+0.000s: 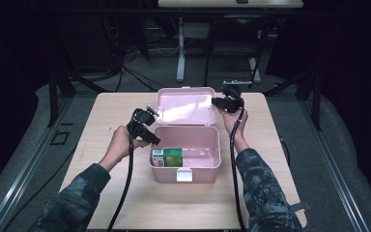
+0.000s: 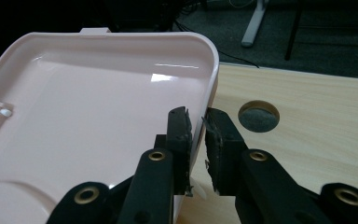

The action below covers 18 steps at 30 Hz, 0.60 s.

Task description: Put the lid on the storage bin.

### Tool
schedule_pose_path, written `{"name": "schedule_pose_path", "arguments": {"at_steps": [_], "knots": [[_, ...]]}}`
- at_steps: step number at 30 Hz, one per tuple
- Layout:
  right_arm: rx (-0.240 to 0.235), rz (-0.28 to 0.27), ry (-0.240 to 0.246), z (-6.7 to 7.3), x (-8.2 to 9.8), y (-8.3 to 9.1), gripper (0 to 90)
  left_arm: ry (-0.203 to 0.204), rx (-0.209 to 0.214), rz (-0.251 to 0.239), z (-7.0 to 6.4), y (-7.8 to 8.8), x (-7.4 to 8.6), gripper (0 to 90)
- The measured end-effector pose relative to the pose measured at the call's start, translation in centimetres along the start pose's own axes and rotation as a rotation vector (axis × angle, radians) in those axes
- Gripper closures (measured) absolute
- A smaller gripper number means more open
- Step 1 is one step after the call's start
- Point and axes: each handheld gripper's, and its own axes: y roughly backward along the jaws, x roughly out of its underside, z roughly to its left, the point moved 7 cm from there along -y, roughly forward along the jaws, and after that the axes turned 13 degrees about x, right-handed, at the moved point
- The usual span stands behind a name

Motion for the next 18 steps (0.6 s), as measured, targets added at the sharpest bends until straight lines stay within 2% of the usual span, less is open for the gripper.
{"name": "schedule_pose_path", "arguments": {"at_steps": [8,18], "knots": [[-0.051,-0.040,-0.041,-0.1,-0.6,1.6,82.6,0.014,-0.011,-0.011,0.1,-0.1,-0.1,61.4],[-0.092,-0.066,-0.019,-0.2,-1.1,3.0,83.2,0.018,-0.016,-0.019,0.1,-0.1,-0.1,61.7]]}}
